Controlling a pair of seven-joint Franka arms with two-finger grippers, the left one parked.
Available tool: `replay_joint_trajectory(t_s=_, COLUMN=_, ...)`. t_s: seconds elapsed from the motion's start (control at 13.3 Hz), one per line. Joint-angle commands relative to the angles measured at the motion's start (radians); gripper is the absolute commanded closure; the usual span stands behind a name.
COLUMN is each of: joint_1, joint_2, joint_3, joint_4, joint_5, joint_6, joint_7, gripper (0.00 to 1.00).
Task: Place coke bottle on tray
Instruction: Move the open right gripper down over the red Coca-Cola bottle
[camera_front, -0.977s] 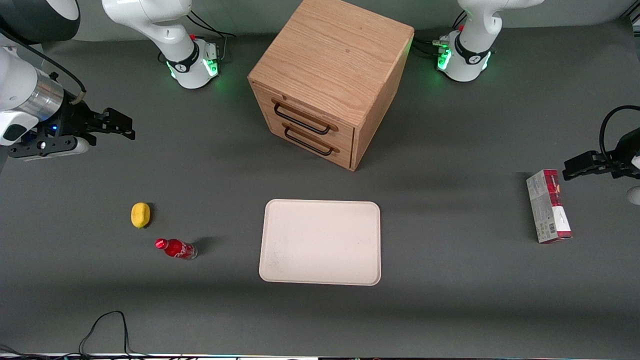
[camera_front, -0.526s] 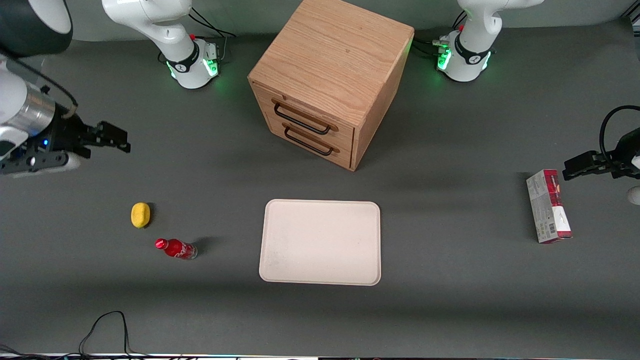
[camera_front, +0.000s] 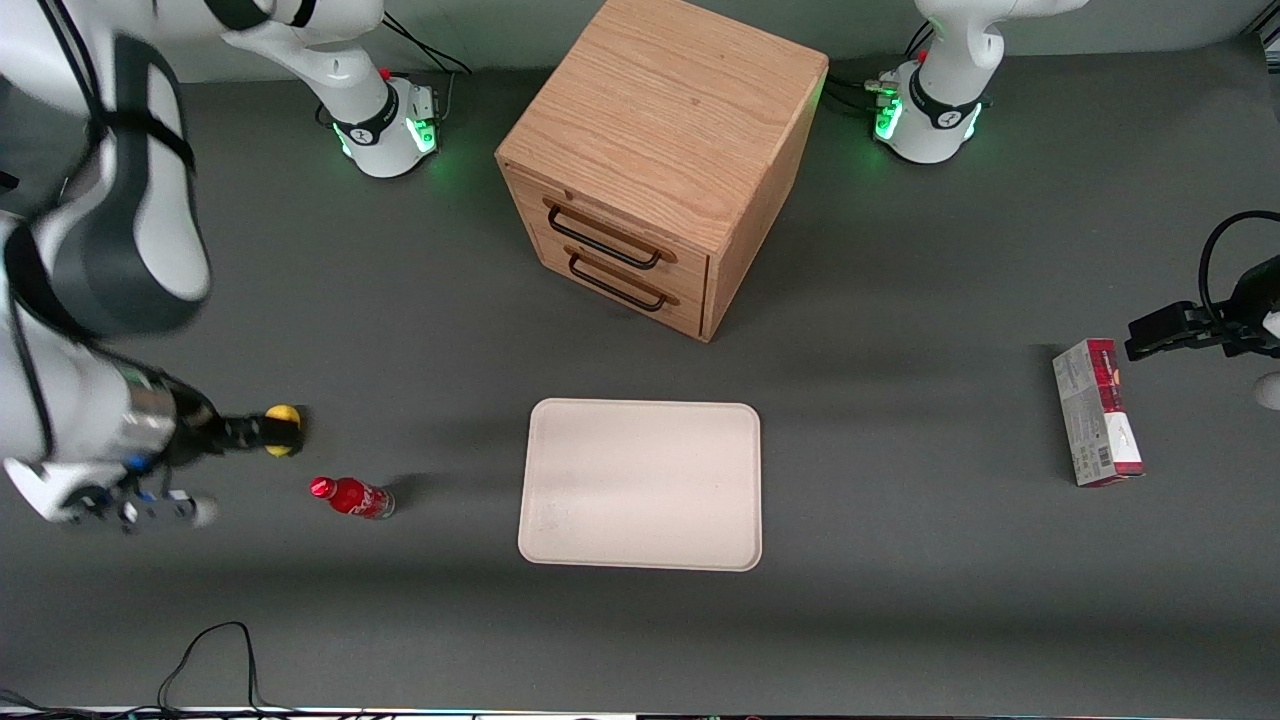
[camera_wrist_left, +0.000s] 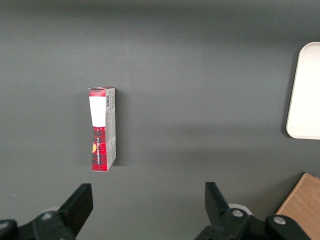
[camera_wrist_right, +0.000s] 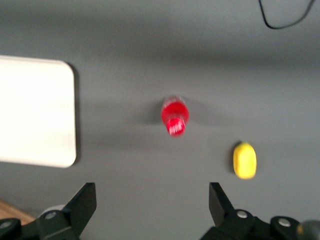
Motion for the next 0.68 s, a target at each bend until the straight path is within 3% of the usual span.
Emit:
replay_joint_trajectory(t_s=0.0, joint_1=0.001, joint_2=0.097, joint_3=0.003, joint_4=0.137, joint_5=-0.008, joint_6=0.022, joint_7=0.030, gripper=0.00)
replay_joint_trajectory(t_s=0.3, joint_1=0.001, joint_2=0.168, joint_3=0.001, joint_4=0.108, joint_5=-0.012, joint_6=0.085, joint_7=-0.053, gripper=0.00)
replay_joint_trajectory(t_s=0.6, joint_1=0.000, joint_2=0.128, joint_3=-0.003, joint_4=-0.071, joint_5=-0.012, joint_6=0.172, joint_7=-0.073, gripper=0.00)
